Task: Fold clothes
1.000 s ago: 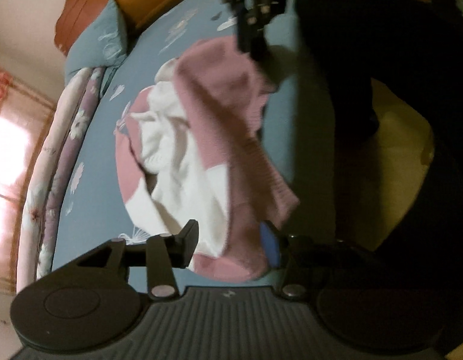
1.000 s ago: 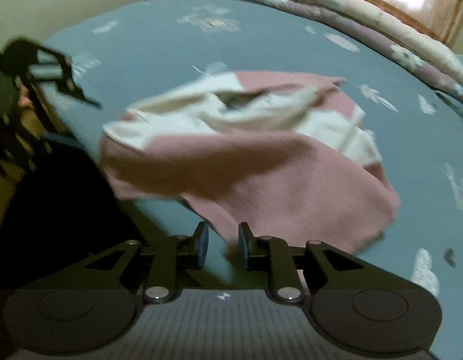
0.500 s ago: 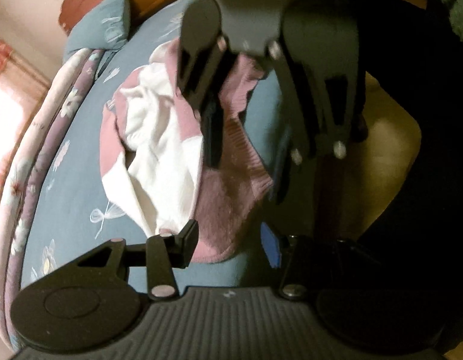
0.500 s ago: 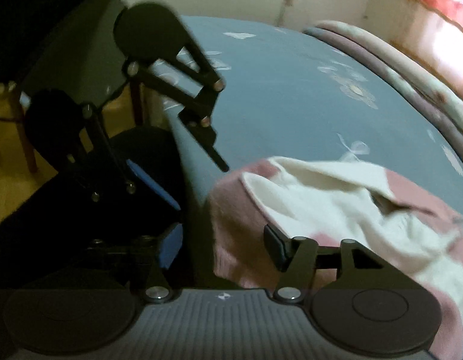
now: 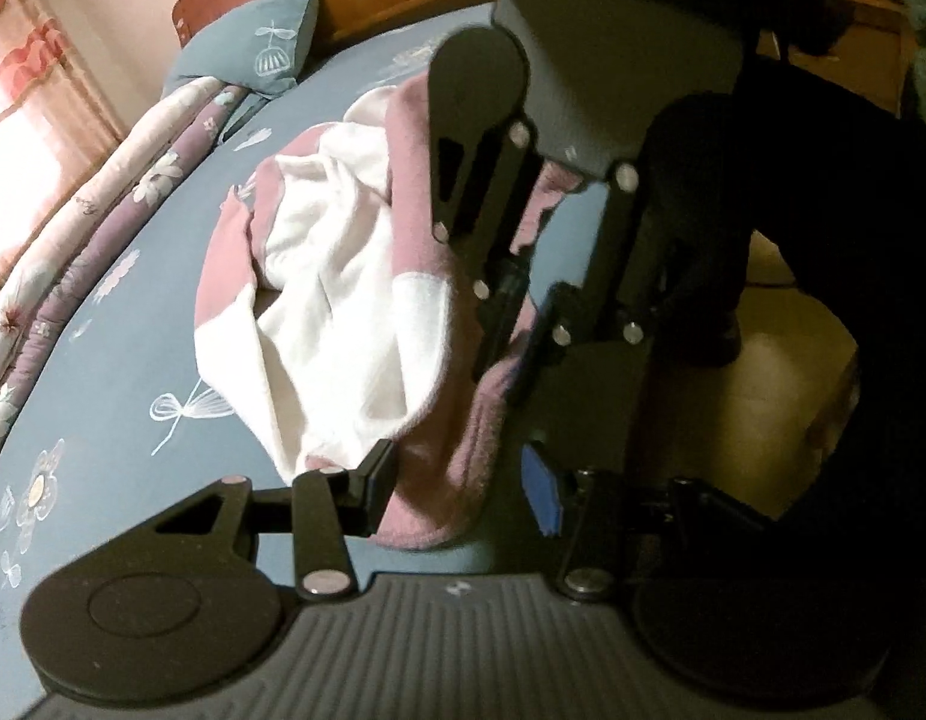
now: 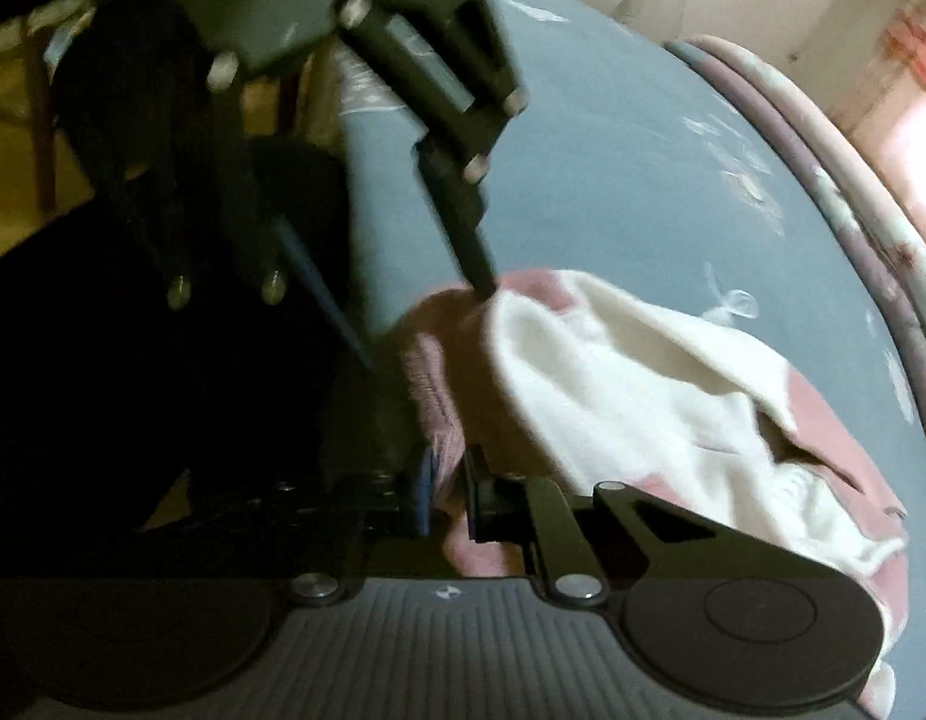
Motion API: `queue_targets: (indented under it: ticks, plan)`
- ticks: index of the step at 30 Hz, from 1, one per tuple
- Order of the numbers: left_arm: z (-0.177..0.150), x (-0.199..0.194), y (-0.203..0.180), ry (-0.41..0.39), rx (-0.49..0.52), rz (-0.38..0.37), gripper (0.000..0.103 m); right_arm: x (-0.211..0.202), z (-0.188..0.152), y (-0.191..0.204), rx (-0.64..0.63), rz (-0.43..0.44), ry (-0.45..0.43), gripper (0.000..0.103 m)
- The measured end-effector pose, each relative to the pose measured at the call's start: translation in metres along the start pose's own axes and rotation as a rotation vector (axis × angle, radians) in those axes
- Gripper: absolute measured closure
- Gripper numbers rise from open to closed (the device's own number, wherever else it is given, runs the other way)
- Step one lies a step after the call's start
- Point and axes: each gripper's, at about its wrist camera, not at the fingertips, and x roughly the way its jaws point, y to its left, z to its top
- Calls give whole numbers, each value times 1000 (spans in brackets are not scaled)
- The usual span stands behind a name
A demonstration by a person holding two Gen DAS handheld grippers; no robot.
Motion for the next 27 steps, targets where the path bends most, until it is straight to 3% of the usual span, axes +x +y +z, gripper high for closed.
queue_targets:
  ticks: [4,9,12,16,20,27]
  plan:
    - [4,5,-4,-28,45,28,53,-17,4,-17,67,15,-31,90]
    - [13,0,-13,-87,149,160,53,-35,5,-33,141,32,-69,90]
    - [17,-6,-17,-117,199,179,52,-45,4,-41,199,59,-93,90]
    - [25,6,-19,-74,260,176,53,-53,0,-44,248,91,-114,90]
    - [33,20,-19,-28,293,168,78,-54,-4,-45,265,83,-114,90]
    - [38,23,-19,-15,316,175,90,-48,-10,-58,301,59,-111,90]
